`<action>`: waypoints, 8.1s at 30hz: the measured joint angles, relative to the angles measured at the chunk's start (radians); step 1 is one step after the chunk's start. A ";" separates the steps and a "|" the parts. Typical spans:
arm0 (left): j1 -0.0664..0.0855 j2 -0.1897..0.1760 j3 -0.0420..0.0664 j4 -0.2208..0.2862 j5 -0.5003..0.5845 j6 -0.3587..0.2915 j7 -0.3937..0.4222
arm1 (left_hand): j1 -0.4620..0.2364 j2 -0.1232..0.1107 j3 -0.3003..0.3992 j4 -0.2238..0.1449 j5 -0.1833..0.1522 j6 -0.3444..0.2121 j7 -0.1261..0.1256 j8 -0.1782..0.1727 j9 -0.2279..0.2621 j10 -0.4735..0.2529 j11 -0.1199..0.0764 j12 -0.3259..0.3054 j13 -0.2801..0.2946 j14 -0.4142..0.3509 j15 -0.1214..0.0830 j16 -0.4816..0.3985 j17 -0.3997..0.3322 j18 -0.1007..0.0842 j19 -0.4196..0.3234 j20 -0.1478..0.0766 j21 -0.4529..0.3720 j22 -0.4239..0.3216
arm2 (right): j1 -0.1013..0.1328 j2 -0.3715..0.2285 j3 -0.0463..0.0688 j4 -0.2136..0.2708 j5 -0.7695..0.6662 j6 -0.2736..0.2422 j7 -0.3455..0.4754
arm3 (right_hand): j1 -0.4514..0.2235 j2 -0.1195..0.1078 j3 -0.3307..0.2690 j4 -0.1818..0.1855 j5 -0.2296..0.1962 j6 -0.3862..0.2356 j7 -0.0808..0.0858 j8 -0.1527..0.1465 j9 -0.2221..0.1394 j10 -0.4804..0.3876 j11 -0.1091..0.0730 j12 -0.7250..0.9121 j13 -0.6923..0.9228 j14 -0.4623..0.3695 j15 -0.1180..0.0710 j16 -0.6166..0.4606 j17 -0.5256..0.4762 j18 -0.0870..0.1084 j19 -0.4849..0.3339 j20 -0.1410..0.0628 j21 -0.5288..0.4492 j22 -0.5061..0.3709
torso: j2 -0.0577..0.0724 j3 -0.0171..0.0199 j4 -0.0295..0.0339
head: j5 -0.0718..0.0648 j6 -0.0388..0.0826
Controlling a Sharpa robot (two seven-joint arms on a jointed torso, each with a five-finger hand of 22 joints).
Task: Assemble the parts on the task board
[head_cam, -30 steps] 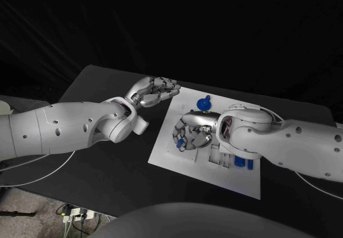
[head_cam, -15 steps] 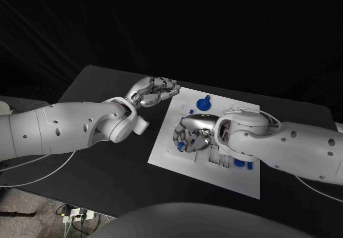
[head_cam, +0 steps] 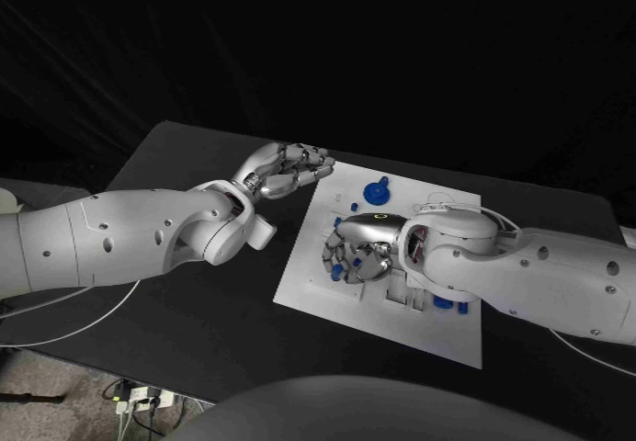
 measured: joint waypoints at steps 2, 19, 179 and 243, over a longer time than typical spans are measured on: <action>0.000 0.000 0.000 0.000 0.000 0.000 0.000 | 0.000 0.000 0.000 0.000 0.000 0.000 0.000 0.000 0.000 0.000 0.000 0.000 0.000 0.000 0.000 0.000 0.000 0.000 0.000 0.000 0.000 0.000 | -0.002 0.000 0.000 -0.001 -0.004 0.000 0.000 | 0.000 0.000 0.000 0.000 0.000 0.000 0.000 0.000 0.000 0.000 0.000 0.000 0.000 0.000 0.000 0.000 -0.001 0.000 -0.002 0.002 -0.004 0.000 | 0.000 0.0000 0.0002 | 0.001 0.000; 0.000 0.002 0.000 -0.001 0.003 0.001 -0.002 | 0.000 0.000 0.000 0.000 0.000 0.000 0.000 0.000 0.000 0.000 0.000 0.000 0.000 0.000 0.000 0.000 0.000 0.000 0.000 0.000 0.000 -0.002 | -0.008 0.000 0.000 -0.007 -0.037 -0.007 0.002 | -0.004 0.004 0.000 0.000 -0.002 0.000 0.000 -0.007 0.001 -0.001 0.002 0.000 0.000 -0.003 0.004 -0.004 -0.004 0.000 -0.002 0.002 -0.008 0.001 | 0.000 0.0000 -0.0003 | 0.001 0.000; -0.006 0.035 0.000 -0.004 -0.027 0.005 -0.006 | 0.020 0.012 -0.003 0.003 0.004 0.011 0.011 0.008 0.002 0.021 0.021 0.023 0.002 0.022 0.000 0.043 0.004 0.000 0.014 0.000 0.013 0.001 | 0.031 -0.258 -0.004 0.002 0.213 0.215 -0.565 | -0.563 0.098 -0.271 0.218 -0.557 0.295 -0.052 -0.211 -0.330 0.560 -0.063 0.890 0.634 0.077 -0.048 0.266 0.113 -0.078 0.154 -0.040 0.384 0.000 | -0.003 -0.0008 -0.0042 | -0.256 0.000; -0.008 0.042 0.000 -0.016 -0.034 0.014 -0.036 | 0.032 0.016 -0.005 0.000 0.019 0.014 0.014 0.012 0.002 0.025 0.025 0.023 0.002 0.028 0.006 0.052 0.005 0.000 0.014 0.000 0.013 0.001 | 0.082 -0.180 -0.007 -0.028 0.580 0.171 -0.581 | -0.455 0.069 -0.167 0.150 -0.125 0.170 -0.072 -0.093 0.089 0.561 -0.100 0.890 0.634 0.081 -0.080 0.266 0.113 -0.078 0.156 -0.070 0.306 0.000 | -0.004 -0.0020 -0.0041 | -0.218 0.000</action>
